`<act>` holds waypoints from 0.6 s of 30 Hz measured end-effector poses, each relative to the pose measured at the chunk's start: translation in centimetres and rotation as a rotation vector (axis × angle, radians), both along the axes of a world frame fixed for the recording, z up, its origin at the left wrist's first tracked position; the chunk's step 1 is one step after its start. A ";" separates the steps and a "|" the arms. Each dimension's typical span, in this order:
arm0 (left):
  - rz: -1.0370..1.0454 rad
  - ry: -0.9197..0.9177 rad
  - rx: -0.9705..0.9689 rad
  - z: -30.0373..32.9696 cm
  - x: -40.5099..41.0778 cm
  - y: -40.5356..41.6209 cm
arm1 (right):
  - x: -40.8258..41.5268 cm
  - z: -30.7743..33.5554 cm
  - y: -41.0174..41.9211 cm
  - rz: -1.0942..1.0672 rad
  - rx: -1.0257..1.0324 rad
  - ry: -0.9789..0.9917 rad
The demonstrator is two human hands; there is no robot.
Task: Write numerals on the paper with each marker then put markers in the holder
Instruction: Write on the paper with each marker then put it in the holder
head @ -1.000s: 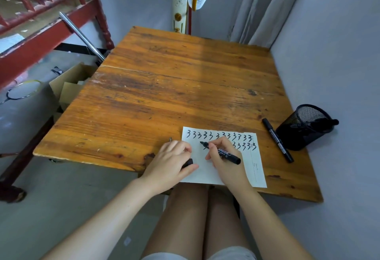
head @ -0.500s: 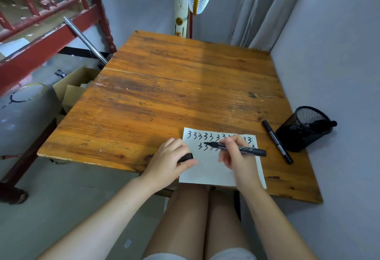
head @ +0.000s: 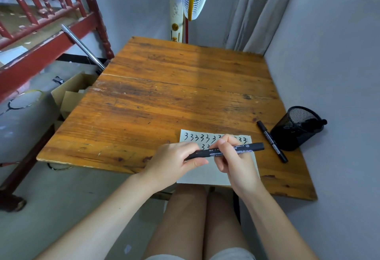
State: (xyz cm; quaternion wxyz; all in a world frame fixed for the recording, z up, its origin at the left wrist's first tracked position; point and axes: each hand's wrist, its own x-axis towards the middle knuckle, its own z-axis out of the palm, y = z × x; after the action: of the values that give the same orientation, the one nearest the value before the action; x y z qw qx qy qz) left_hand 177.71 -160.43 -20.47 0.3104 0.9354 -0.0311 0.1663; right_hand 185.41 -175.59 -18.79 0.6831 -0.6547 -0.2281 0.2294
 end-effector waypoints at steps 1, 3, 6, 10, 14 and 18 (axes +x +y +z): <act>-0.004 0.024 0.043 0.3 0.0 -0.3 | 0.0 0.1 0.1 0.020 0.001 0.000; -0.045 0.121 -0.026 1.2 0.1 -1.1 | 0.1 0.3 0.4 0.030 0.027 0.030; -0.147 0.307 -0.328 2.4 0.5 -1.6 | 0.3 0.5 0.4 0.049 0.089 0.074; -0.322 0.560 -0.814 3.0 0.7 -1.0 | 0.2 0.8 0.4 0.073 0.111 0.039; -0.310 0.592 -0.762 2.4 1.5 -0.7 | 0.0 -0.4 -0.6 0.022 0.074 0.053; -0.198 0.517 -0.643 1.4 1.8 -0.1 | 1.7 0.4 -3.6 -0.127 -0.010 0.028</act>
State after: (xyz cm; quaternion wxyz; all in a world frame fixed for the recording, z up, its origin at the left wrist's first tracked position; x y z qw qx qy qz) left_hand 179.54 -160.57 -19.04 0.5983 0.7945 0.0117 -0.1031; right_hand 187.06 -179.19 -18.41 0.6963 -0.6679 -0.1753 0.1957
